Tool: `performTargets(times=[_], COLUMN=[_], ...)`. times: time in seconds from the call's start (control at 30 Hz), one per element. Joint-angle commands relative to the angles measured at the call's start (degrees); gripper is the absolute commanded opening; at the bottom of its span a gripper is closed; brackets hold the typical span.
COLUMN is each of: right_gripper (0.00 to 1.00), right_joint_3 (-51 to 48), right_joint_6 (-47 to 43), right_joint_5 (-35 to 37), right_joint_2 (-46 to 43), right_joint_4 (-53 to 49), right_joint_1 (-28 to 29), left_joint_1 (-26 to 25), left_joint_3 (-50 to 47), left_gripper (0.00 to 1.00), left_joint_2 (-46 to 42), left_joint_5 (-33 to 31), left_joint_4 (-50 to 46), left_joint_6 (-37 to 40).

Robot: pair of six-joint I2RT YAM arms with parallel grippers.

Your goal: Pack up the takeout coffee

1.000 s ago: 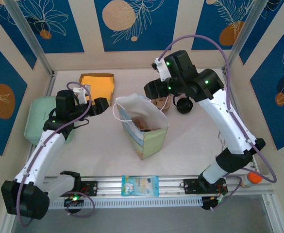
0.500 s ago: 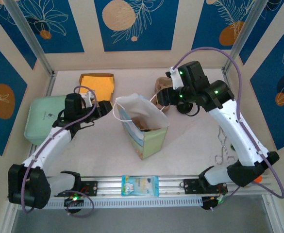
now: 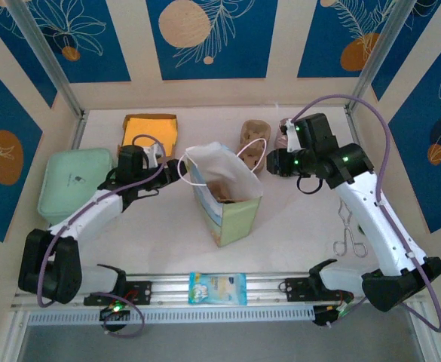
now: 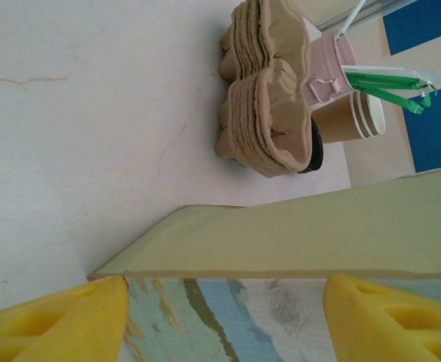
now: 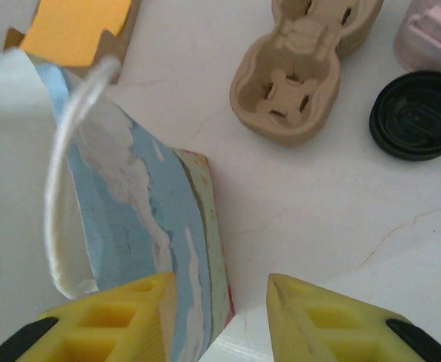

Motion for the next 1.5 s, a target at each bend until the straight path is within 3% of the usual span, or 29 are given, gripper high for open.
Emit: performTargets(times=[0.0, 0.3, 0.7, 0.93, 1.17, 1.23, 1.37, 1.47], right_gripper=[0.34, 0.27, 0.25, 0.27, 0.38, 0.44, 0.66, 0.70], right_joint_3=[-2.57, -5.50, -9.13, -9.01, -8.66, -8.45, -8.27, -8.27], right_joint_6=[1.07, 0.61, 3.30, 3.31, 2.92, 2.54, 1.49, 1.03], right_joint_5=[-2.96, -6.73, -9.22, -8.41, -5.20, -3.57, -2.36, -2.09], right_joint_2=[-1.13, -1.36, -1.47, -1.36, -5.16, -6.28, -8.51, -10.17], right_joint_4=[2.22, 6.04, 9.96, 10.62, 10.22, 9.69, 9.49, 10.63], right_joint_1=[0.52, 6.39, 8.57, 9.73, 6.69, 6.07, 4.83, 3.57], left_joint_1=[-0.98, -2.98, -4.53, -3.71, -0.93, 0.04, 1.70, 2.01], left_joint_3=[1.57, 4.66, 9.22, 13.63, 19.87, 22.63, 29.58, 34.45], left_gripper=[0.69, 0.68, 0.68, 0.68, 0.69, 0.69, 0.69, 0.69], left_joint_2=[1.29, 5.40, 10.48, 11.02, 12.13, 12.74, 14.89, 17.25], left_joint_5=[-0.69, -0.91, -0.08, -0.81, -1.02, -2.48, -6.81, -11.90], left_joint_4=[1.67, 2.02, 1.74, -5.87, -12.07, -15.24, -22.04, -26.35], left_joint_6=[-0.19, 0.25, 1.15, 6.73, 9.40, 10.88, 14.70, 18.12])
